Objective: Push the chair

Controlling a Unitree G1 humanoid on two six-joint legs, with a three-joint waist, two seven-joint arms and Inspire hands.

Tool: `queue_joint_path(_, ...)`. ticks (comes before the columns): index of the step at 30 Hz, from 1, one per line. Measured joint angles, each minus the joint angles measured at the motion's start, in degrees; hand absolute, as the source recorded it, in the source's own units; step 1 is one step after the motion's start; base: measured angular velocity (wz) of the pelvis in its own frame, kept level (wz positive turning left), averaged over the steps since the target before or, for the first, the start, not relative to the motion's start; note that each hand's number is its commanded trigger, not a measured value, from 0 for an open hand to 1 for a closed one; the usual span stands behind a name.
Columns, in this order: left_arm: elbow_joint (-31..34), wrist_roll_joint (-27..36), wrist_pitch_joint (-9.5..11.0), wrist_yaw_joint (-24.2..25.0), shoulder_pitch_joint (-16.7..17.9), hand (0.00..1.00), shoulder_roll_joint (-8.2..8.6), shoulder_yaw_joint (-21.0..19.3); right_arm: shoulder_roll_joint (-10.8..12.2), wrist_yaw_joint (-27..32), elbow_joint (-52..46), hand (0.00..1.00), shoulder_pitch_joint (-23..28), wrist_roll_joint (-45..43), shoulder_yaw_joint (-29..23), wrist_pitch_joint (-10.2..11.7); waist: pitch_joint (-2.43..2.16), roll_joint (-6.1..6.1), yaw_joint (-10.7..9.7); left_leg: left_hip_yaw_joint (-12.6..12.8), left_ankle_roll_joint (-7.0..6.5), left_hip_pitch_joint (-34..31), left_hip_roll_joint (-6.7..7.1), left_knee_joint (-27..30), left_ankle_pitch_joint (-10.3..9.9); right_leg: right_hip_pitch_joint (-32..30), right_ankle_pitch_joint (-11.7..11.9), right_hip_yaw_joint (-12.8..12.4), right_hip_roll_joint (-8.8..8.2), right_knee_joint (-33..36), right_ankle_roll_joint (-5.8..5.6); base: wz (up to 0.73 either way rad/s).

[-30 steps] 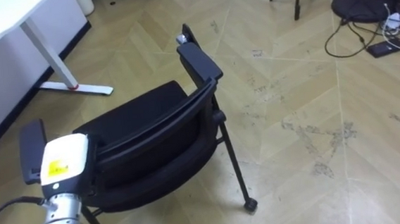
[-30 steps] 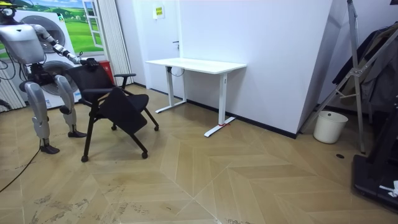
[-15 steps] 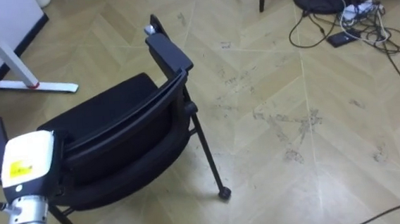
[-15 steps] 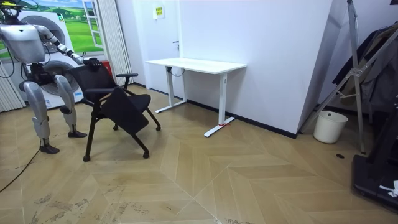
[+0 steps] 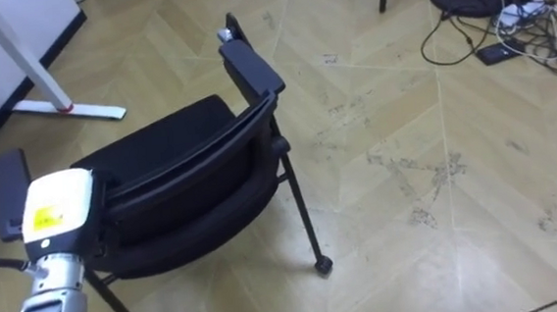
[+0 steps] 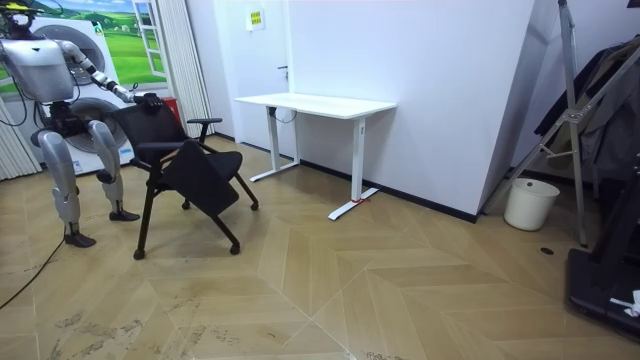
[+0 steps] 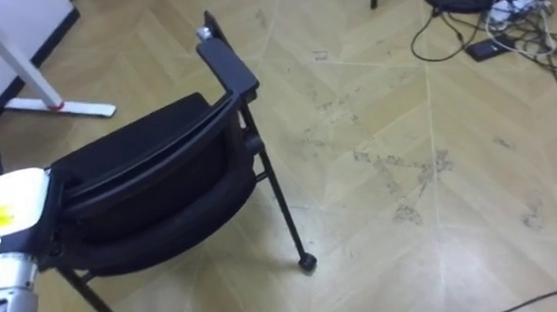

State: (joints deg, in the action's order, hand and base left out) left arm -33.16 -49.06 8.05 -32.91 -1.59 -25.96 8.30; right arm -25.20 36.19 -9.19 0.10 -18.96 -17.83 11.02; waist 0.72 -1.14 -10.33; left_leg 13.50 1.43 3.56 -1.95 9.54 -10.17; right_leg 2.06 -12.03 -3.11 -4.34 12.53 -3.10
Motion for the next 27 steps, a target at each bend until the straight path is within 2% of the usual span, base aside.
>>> queue_joint_path(4, -0.18, -0.04, -0.16, -0.02, -1.43, 1.00, -0.07, 1.69, -1.02, -3.00, -0.03, 0.00, -5.38, -0.12, 7.15, 0.02, 0.18, 0.30, 1.48, -0.05, 0.00, 0.18, -0.01, -0.06, 0.00, 0.19, 0.02, 0.21, 0.02, 0.10, 0.02, 0.00)
queue_joint_path(7, -0.18, -0.32, -0.34, 0.14, -2.76, 1.00, -0.15, 3.05, -1.05, -6.26, -0.02, 0.00, -7.09, -1.23, 11.81, 0.02, 0.33, 0.78, 3.00, -0.28, 0.00, 0.22, -0.01, -0.10, 0.00, 0.78, 0.02, 0.42, 0.02, 0.03, 0.02, 0.02)
queue_joint_path(9, -0.20, -0.71, -0.34, 0.35, -3.30, 1.00, -0.15, 3.46, -1.05, -8.50, -0.02, 0.00, -7.83, -1.84, 14.03, 0.01, 0.25, 1.12, 3.21, -0.89, -0.01, 0.19, -0.01, -0.08, 0.00, 0.97, 0.03, 0.93, 0.02, 0.02, 0.03, 0.13)
queue_joint_path(12, -0.17, -2.22, -0.12, 0.90, -4.22, 1.00, 0.00, 3.75, -1.06, -12.05, -0.01, 0.00, -8.30, -2.75, 15.11, 0.07, 0.10, 1.68, 4.54, -1.22, -0.01, 0.20, -0.04, -0.09, 0.01, 1.05, 0.03, 1.54, 0.02, 0.08, 0.04, 0.06)
queue_joint_path(18, 0.06, -3.83, 0.87, 1.16, -5.08, 1.00, 0.00, 3.75, -1.19, -17.49, 0.15, 0.00, -9.68, -5.00, 16.92, 0.15, 0.17, 2.72, 6.15, -1.29, 0.00, 0.23, -0.24, -0.09, 0.01, 1.11, 0.07, 2.34, 0.07, 0.06, 0.10, 0.01)
queue_joint_path(24, 0.54, -4.18, 0.72, 3.28, -6.50, 1.00, -0.39, 4.85, -5.46, -24.44, 0.50, 0.00, -9.69, -5.17, 23.53, -0.20, 0.24, 3.79, 7.58, -1.41, 0.00, 0.80, -0.35, -0.18, 0.01, 1.78, 0.10, 3.21, 0.08, 0.02, 0.15, 0.00)
queue_joint_path(27, 0.58, -4.42, 0.68, 4.11, -7.44, 1.00, -0.44, 5.70, -5.98, -28.94, 0.49, 0.00, -9.71, -5.08, 24.63, -0.66, 0.06, 4.36, 8.33, -1.80, 0.00, 0.74, -0.35, -0.16, 0.01, 1.91, 0.13, 3.53, 0.07, -0.02, 0.18, 0.03)
